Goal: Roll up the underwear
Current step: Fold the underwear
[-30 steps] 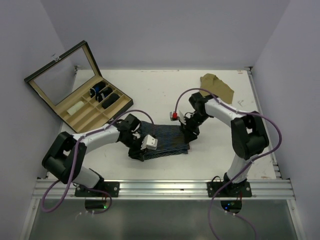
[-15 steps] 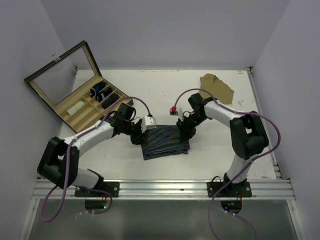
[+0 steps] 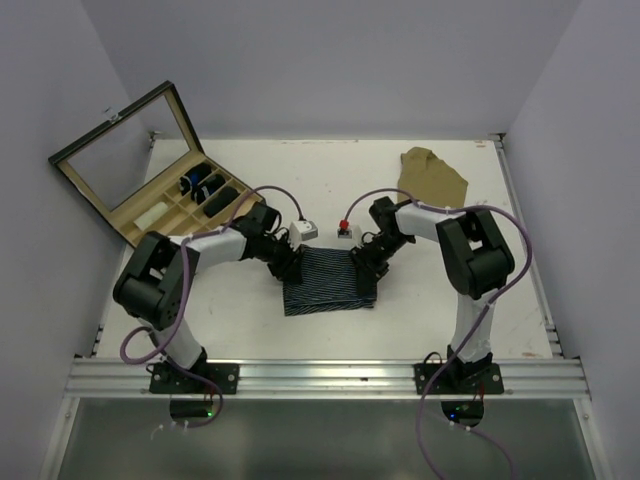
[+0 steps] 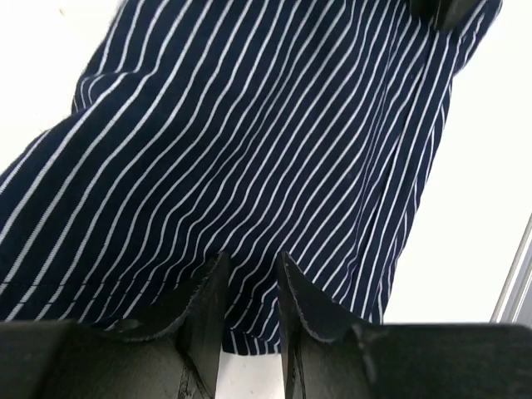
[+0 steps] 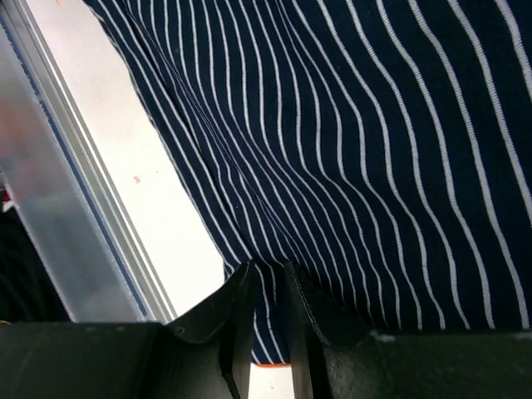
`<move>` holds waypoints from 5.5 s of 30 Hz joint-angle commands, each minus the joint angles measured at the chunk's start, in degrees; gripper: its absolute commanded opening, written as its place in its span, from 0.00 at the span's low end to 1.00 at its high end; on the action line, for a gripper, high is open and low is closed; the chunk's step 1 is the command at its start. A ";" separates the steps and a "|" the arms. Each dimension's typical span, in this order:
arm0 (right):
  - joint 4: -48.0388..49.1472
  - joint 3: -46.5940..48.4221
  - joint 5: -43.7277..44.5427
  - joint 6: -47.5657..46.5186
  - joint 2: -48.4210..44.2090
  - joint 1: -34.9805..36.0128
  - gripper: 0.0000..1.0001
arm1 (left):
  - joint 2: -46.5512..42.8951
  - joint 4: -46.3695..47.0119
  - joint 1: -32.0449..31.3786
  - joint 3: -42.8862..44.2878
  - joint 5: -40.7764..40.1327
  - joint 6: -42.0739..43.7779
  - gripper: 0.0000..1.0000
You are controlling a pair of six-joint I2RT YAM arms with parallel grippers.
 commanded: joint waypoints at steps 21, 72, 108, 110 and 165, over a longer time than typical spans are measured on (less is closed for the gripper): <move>-3.91 24.13 3.01 5.53 1.85 -9.66 0.27 | 1.83 -2.80 2.31 22.48 -9.17 10.55 0.40; -4.70 8.69 4.33 4.30 -4.20 -8.07 0.32 | -14.41 -9.38 -3.63 11.34 -3.36 30.65 0.51; 12.71 2.96 2.75 32.52 4.93 -12.82 0.13 | -12.83 3.53 -13.77 2.54 -14.27 17.57 0.49; 13.67 2.52 2.84 33.48 4.58 -13.09 0.13 | -13.27 4.06 -13.77 1.93 -13.66 17.22 0.49; 18.16 -2.40 16.81 47.37 7.40 -11.59 0.00 | -2.29 9.95 -30.47 4.56 -17.43 19.68 0.39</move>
